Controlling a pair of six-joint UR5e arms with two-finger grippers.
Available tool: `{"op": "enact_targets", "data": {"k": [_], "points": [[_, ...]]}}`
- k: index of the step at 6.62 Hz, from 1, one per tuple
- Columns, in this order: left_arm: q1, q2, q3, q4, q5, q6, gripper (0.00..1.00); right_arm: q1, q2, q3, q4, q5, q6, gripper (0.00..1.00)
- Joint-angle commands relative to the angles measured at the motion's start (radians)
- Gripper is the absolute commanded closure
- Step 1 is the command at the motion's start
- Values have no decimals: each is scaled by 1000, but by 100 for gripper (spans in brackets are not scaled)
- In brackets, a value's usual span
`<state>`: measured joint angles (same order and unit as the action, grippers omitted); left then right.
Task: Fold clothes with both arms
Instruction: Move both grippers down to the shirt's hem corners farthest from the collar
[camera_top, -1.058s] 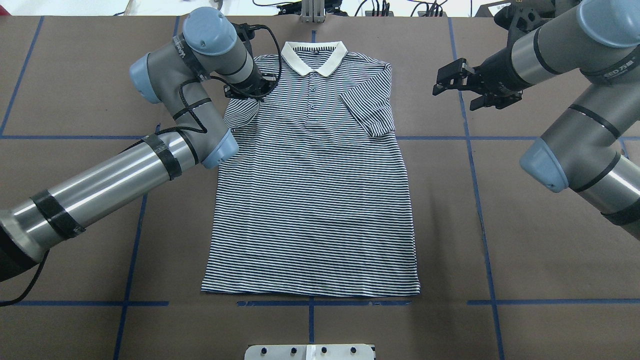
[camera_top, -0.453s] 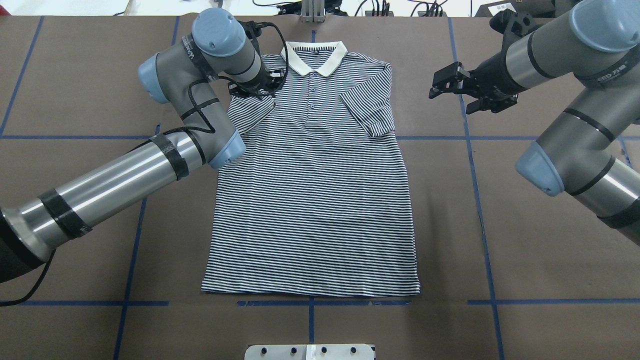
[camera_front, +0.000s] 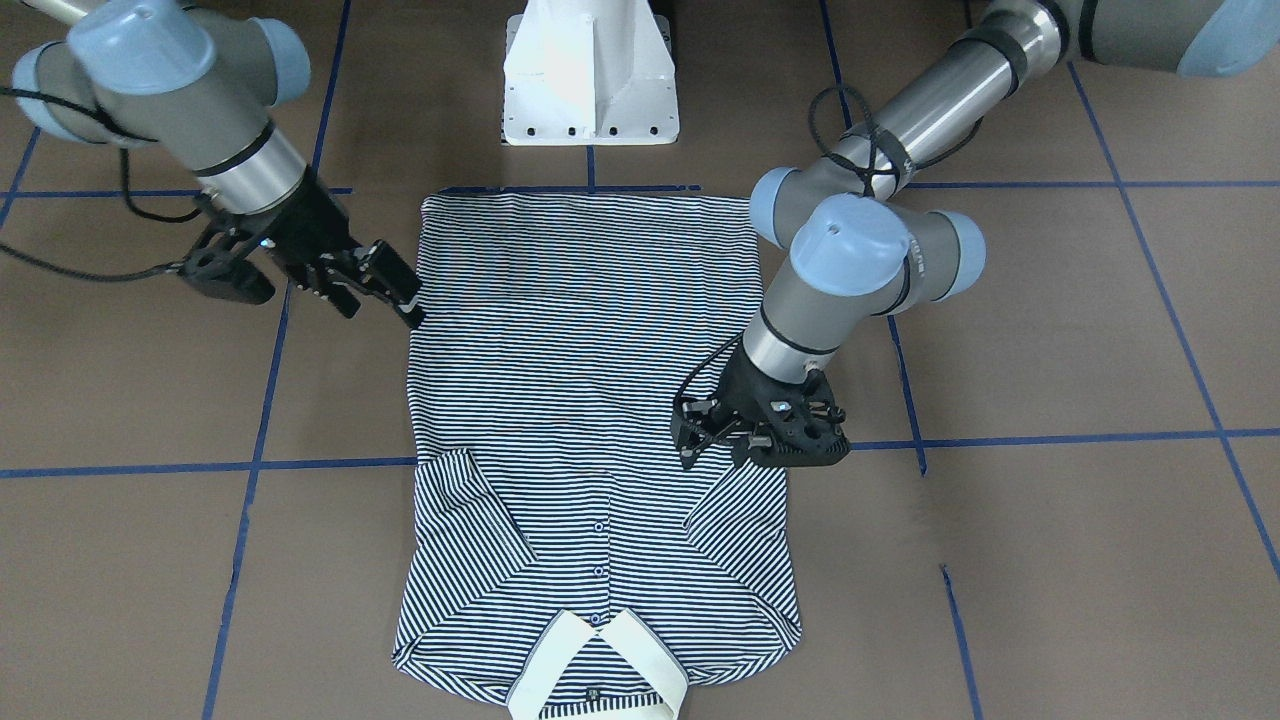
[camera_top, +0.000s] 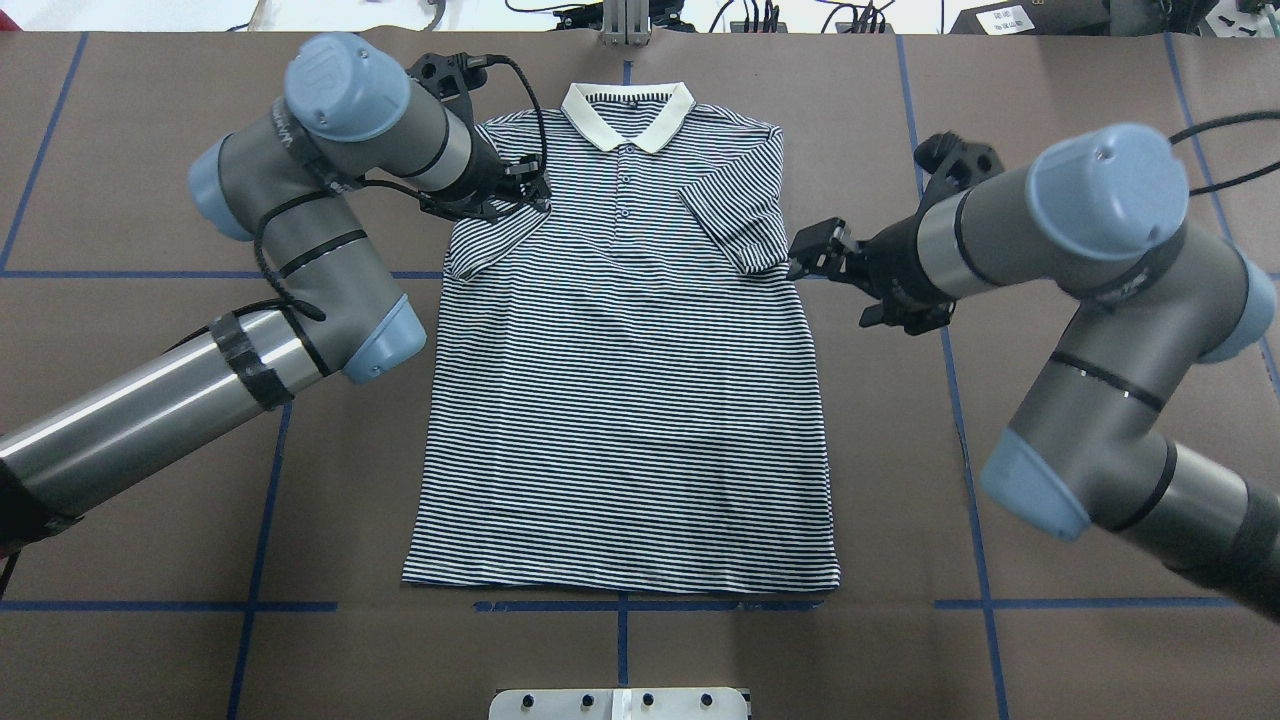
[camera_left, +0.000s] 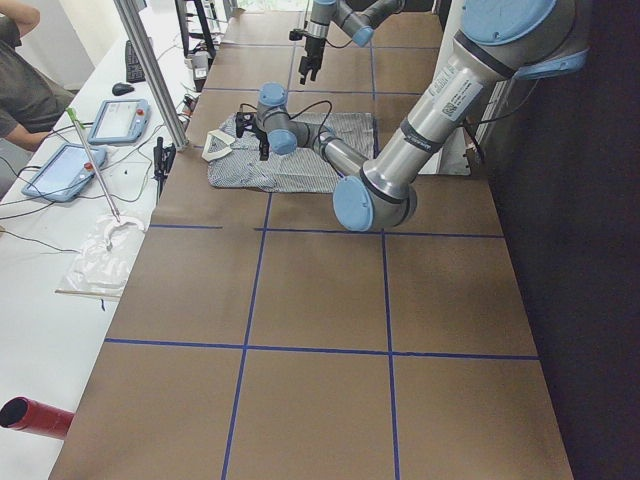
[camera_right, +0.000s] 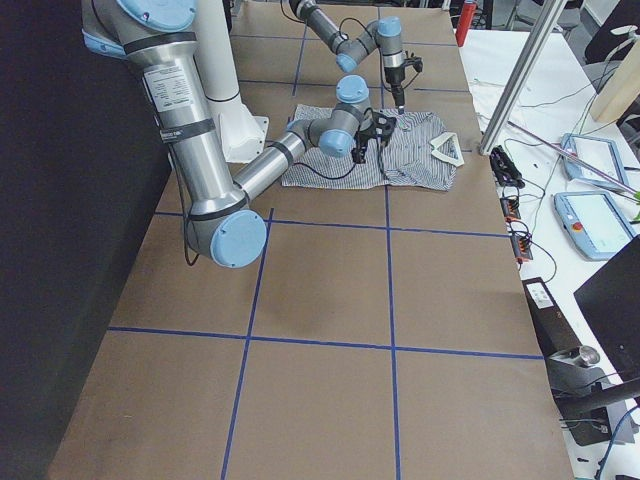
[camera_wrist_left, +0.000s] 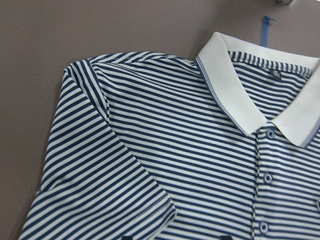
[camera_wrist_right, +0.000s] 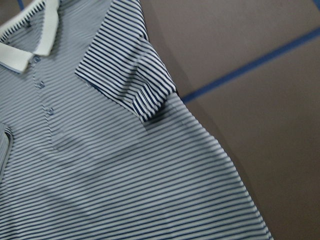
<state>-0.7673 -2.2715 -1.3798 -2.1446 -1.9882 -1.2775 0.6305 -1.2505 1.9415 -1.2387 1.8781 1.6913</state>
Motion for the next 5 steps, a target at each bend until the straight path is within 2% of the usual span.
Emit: {"op": "enact_targets", "data": {"k": [1, 3, 5], "points": [[3, 108, -177, 0, -26, 0, 33, -341, -24, 123, -239, -343, 274, 8], [5, 110, -173, -3, -24, 1, 31, -532, -75, 123, -324, -474, 455, 11], [6, 110, -173, -5, -24, 0, 31, -558, -116, 119, -326, -481, 502, 17]]}}
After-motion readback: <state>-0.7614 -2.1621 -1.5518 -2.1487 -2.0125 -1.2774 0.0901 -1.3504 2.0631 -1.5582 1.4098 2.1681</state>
